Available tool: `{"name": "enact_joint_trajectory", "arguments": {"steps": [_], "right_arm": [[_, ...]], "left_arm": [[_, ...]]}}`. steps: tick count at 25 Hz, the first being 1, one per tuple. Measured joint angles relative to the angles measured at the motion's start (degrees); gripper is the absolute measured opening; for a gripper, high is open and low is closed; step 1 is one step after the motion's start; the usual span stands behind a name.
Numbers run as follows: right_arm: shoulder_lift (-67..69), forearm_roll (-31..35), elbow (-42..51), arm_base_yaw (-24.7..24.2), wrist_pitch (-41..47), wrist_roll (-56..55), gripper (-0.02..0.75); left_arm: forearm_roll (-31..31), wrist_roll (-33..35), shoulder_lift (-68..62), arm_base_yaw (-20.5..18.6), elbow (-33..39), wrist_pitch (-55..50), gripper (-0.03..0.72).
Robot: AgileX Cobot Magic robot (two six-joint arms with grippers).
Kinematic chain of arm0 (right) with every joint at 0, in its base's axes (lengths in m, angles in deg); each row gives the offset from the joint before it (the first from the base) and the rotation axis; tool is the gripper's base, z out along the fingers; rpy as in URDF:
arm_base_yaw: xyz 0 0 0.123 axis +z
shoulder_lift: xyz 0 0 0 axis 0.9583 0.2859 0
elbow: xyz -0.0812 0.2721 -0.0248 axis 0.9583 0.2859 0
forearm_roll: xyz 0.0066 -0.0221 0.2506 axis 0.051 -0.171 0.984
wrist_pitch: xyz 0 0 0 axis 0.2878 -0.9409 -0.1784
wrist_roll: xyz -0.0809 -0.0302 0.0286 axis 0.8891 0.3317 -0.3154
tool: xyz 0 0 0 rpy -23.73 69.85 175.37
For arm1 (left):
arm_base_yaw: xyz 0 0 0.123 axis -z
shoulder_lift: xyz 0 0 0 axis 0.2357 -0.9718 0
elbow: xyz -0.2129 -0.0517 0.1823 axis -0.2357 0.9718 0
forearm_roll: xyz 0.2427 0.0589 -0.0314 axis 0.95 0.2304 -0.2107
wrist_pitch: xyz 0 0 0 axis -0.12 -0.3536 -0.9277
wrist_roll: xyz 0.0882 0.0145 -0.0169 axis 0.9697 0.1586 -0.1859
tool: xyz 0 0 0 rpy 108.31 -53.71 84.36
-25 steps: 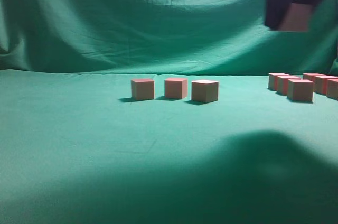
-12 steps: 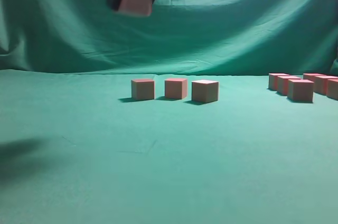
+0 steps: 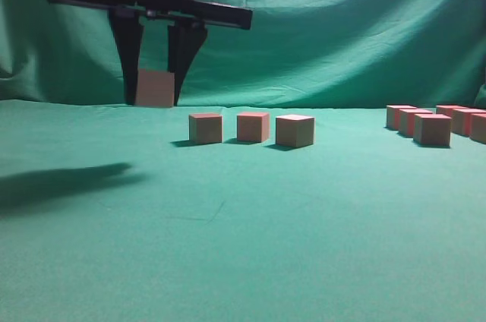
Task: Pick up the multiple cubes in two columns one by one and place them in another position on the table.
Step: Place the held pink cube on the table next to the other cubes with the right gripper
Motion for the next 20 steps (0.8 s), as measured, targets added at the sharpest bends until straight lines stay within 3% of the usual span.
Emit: {"name": "enact_joint_trajectory", "arguments": {"steps": [7, 11, 20], "right_arm": [[0.26, -5.58, -0.28, 0.0, -0.99, -5.51, 0.245], [0.3, -11.07, -0.28, 0.0, -2.86, -16.03, 0.245], [4.18, -8.65, -0.37, 0.0, -3.13, -19.33, 0.245]], "left_arm": [[0.0, 0.0, 0.0, 0.0, 0.0, 0.0, 0.0], [0.0, 0.0, 0.0, 0.0, 0.0, 0.0, 0.0], [0.0, 0.0, 0.0, 0.0, 0.0, 0.0, 0.0]]}}
